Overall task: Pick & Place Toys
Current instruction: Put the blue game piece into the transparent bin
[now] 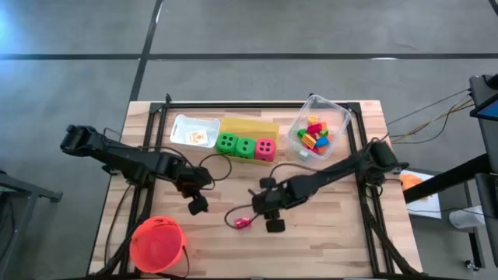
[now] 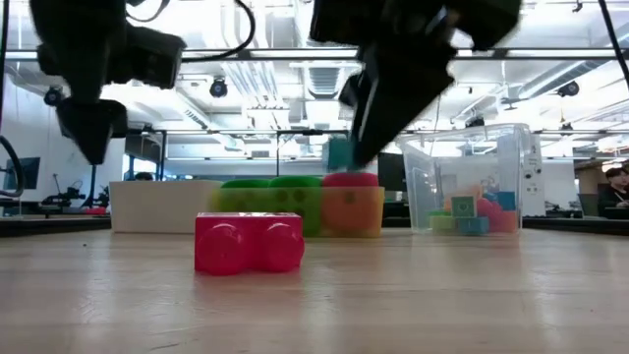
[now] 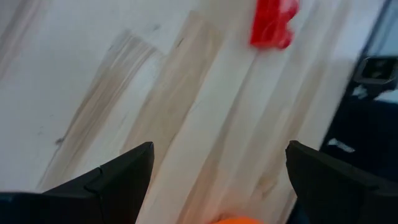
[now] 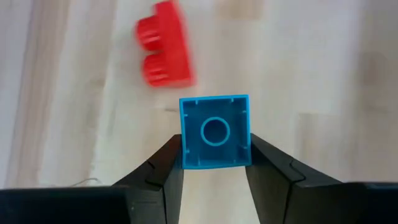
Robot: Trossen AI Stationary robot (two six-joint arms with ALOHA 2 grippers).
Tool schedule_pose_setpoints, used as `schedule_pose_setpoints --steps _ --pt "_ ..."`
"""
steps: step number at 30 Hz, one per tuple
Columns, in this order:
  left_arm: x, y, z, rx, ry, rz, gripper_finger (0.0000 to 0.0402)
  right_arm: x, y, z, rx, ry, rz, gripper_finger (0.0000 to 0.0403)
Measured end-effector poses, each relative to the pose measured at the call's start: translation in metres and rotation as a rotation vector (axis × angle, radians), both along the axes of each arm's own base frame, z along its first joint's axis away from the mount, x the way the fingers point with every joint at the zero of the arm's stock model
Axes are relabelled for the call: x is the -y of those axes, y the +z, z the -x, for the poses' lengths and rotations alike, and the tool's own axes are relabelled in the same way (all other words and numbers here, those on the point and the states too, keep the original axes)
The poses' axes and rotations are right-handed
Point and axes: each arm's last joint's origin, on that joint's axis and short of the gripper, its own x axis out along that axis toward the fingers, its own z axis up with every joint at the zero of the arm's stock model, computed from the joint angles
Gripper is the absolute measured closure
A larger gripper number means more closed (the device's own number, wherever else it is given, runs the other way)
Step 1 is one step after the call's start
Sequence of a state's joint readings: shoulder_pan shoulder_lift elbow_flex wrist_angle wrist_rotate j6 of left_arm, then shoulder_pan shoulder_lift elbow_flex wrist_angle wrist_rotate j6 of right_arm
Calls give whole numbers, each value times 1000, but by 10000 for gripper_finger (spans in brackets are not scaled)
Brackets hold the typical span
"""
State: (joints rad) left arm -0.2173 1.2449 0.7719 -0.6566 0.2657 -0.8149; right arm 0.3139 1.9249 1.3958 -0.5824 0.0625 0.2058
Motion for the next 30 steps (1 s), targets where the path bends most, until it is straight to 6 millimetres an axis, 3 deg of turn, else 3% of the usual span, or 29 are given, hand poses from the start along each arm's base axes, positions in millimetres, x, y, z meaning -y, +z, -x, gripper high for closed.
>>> schedule_pose_setpoints --steps 8,16,24,30 --pt "1 7 -7 20 119 61 51 52 71 31 84 -185 49 272" --pt "-2 30 -18 104 142 60 51 109 128 82 196 -454 9 272" --pt "-11 49 -27 193 120 31 51 171 145 137 149 -789 -9 272" --pt "-18 50 -28 189 151 27 51 223 140 165 28 -981 -73 272"
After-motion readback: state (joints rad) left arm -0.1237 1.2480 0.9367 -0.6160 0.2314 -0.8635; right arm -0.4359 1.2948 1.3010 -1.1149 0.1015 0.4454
